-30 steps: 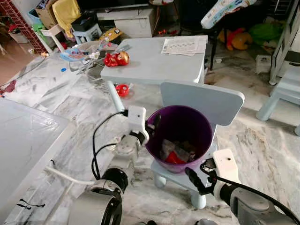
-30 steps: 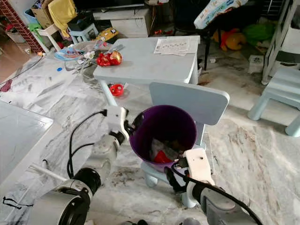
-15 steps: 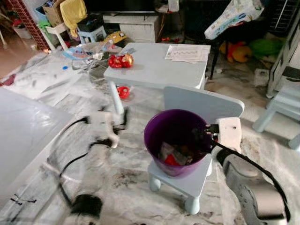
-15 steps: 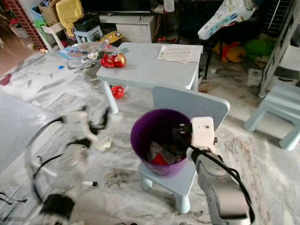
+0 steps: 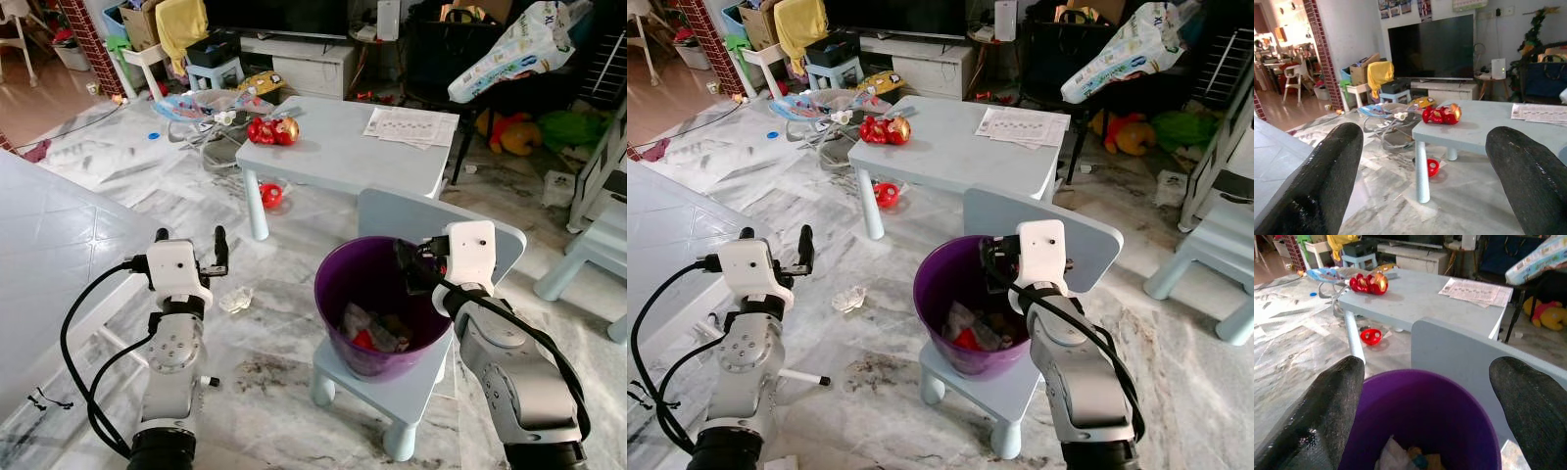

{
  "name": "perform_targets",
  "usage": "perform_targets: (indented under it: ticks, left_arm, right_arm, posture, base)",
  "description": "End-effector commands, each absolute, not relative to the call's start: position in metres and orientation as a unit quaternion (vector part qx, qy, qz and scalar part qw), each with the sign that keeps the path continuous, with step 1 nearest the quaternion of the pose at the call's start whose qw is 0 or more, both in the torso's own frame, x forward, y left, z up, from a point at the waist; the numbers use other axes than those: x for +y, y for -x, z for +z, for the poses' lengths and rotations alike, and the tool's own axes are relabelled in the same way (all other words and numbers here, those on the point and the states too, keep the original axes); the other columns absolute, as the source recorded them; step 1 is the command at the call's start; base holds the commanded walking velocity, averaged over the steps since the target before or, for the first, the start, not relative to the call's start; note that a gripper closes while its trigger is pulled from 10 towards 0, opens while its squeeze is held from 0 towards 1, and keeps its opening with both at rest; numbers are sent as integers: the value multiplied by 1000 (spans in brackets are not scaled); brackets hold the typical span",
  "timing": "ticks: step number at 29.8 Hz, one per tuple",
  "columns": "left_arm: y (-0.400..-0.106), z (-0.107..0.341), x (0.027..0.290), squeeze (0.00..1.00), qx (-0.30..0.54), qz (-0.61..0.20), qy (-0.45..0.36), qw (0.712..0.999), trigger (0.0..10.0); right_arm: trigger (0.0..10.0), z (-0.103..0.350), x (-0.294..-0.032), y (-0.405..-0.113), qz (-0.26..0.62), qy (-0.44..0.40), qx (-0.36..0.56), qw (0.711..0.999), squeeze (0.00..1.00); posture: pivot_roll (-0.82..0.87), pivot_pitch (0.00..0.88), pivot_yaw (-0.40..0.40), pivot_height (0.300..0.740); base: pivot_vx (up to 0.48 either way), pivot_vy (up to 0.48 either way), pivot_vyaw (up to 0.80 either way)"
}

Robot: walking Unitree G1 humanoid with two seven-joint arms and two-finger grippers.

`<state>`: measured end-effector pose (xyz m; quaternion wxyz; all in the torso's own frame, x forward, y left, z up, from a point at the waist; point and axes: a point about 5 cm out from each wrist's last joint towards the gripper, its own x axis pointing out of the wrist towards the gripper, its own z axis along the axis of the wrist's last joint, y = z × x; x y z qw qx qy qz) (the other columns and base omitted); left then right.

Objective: Picking trash to rubbish bin

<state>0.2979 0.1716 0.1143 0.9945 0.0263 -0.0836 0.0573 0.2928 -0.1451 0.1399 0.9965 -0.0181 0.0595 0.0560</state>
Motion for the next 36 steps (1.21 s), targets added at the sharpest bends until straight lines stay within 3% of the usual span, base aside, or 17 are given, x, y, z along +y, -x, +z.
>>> perform_targets:
  ticks: [1,36]
  left_arm:
    - [-296,118,173,0,-82,62,-28,994,10000]
    - [-305,141,164,0,-69,77,-41,994,10000]
  right_arm:
    - [10000,142,-142,-295,62,22,49,997,894]
    - [10000,146,-129,-307,100,11,10,995,890]
  posture:
    - [-70,11,61,740]
    - [-79,5,79,740]
  base:
    - [0,0,538]
    - [0,0,800]
